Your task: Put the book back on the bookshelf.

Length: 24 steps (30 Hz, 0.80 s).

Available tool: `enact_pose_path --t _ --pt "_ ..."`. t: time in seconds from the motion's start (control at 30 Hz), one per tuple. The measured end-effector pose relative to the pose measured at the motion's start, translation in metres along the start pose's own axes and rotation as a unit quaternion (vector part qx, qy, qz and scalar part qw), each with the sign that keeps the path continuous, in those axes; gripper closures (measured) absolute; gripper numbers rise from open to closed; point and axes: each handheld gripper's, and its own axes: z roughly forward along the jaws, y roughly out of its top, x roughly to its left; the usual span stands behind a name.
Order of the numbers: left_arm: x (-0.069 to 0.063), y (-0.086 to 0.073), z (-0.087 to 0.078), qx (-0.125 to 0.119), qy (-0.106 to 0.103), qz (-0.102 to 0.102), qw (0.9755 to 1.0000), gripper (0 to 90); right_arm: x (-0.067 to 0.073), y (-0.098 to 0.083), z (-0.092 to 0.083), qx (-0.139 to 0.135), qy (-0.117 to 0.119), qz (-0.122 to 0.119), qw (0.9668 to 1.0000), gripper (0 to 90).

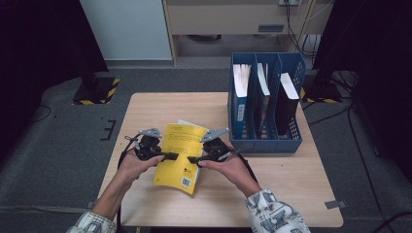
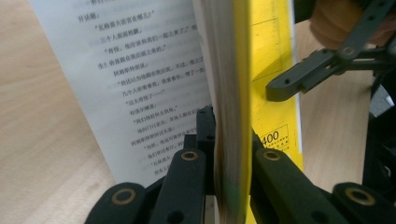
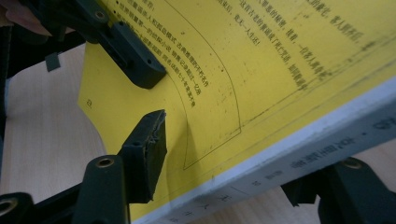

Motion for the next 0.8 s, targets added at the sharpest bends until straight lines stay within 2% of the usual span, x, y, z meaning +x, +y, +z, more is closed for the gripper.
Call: enact_pose_path --t 0.07,0.13,0.17,0.4,0.47,0.53,0.63,0.73,0.8 --pt "0.001 0.003 -0.003 -0.009 0.009 0.000 0.9999 85.5 0.002 0.011 -0.003 0.005 -0.012 -0.018 0.9998 43.7" --pt "0.001 0.005 -0.006 -0.019 0.021 0.006 0.9996 85.2 0.004 0.018 -0.005 0.012 -0.018 -0.034 0.9992 44.1" --pt "-0.001 0.007 -0.007 -0.026 0.031 0.014 0.9991 85.2 0.007 0.026 -0.007 0.018 -0.026 -0.049 0.9983 44.1" --pt "-0.003 0.012 -0.008 -0.035 0.048 0.028 0.9978 84.9 0.008 0.041 -0.010 0.014 -0.038 -0.061 0.9973 44.9" --pt "-0.002 0.011 -0.009 -0.041 0.048 0.025 0.9977 84.0 0.008 0.044 -0.011 0.012 -0.052 -0.068 0.9963 55.3" --pt "-0.001 0.009 -0.009 -0.044 0.047 0.025 0.9976 82.1 0.006 0.044 -0.012 0.014 -0.061 -0.072 0.9954 61.7" --pt "-0.002 0.009 -0.007 -0.047 0.056 0.024 0.9971 79.2 0.005 0.044 -0.013 0.019 -0.063 -0.070 0.9954 64.6" --pt "0.000 0.009 -0.007 -0.056 0.061 0.018 0.9964 73.3 0.004 0.045 -0.015 0.018 -0.060 -0.057 0.9964 68.6" --pt "0.002 0.007 -0.009 -0.076 0.075 0.008 0.9942 67.9 0.003 0.046 -0.018 0.013 -0.065 -0.062 0.9959 72.6"
